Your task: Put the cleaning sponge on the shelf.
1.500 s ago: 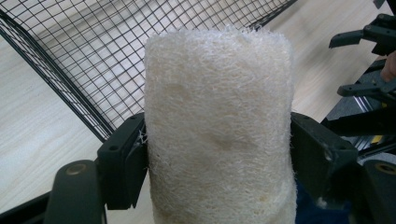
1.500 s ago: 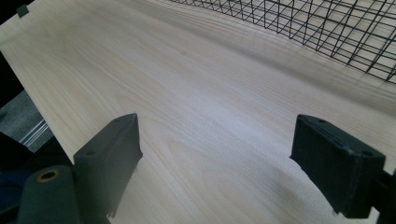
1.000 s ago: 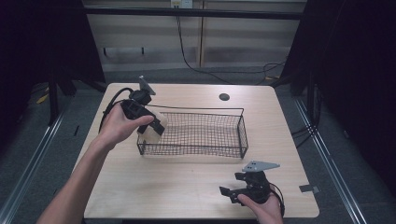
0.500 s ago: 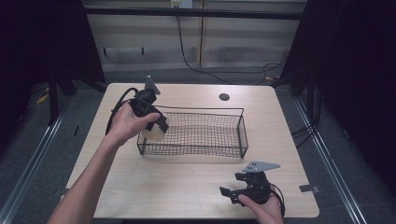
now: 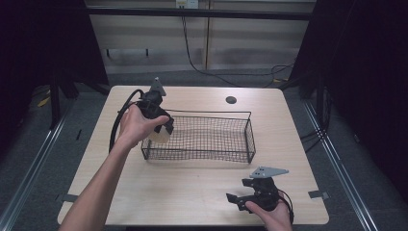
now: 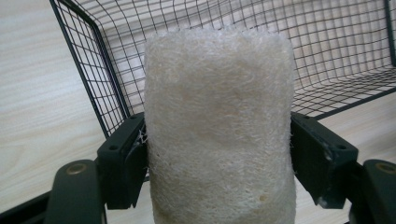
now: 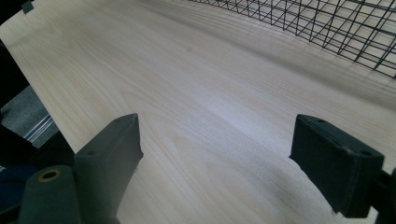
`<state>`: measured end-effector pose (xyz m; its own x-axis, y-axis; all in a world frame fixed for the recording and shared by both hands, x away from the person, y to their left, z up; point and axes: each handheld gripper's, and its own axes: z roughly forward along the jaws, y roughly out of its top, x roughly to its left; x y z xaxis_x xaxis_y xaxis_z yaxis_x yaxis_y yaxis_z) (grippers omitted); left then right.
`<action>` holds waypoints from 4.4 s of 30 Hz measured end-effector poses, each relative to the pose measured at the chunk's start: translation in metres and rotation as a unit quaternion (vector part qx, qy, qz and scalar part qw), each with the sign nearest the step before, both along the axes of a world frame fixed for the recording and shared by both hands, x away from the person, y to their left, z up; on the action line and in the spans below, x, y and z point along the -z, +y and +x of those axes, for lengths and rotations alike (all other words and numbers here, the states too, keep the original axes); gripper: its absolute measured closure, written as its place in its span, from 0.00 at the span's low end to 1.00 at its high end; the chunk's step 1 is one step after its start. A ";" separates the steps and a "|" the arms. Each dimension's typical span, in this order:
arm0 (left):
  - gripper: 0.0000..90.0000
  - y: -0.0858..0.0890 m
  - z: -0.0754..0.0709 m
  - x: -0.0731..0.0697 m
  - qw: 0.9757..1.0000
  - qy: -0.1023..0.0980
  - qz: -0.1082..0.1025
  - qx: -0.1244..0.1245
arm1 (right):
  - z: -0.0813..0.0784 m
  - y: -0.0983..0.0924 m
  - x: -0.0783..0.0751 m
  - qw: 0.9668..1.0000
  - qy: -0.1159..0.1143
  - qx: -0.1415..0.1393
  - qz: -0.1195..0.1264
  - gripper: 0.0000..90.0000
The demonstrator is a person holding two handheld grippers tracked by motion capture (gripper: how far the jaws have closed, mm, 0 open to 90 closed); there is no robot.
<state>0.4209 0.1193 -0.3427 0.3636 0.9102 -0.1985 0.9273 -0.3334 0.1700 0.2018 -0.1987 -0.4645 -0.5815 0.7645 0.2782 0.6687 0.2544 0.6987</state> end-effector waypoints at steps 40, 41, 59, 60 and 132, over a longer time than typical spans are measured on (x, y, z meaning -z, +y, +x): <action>0.30 -0.005 0.015 0.050 0.996 0.045 0.042 -0.067 | 0.000 -0.001 0.000 1.000 0.003 -0.001 0.005 0.18; 0.30 -0.005 0.015 0.052 0.996 0.048 0.044 -0.065 | 0.000 -0.001 0.000 1.000 0.003 -0.001 0.005 0.18; 0.30 -0.002 0.021 0.077 0.993 0.067 0.062 -0.081 | -0.001 0.000 -0.001 1.000 0.002 -0.001 0.007 0.18; 0.30 -0.002 0.021 0.078 0.992 0.067 0.063 -0.083 | -0.001 0.000 -0.001 1.000 0.002 -0.001 0.007 0.18; 0.21 0.012 0.003 0.050 0.999 0.010 -0.022 -0.025 | 0.000 0.001 0.000 1.000 0.002 -0.003 0.006 0.19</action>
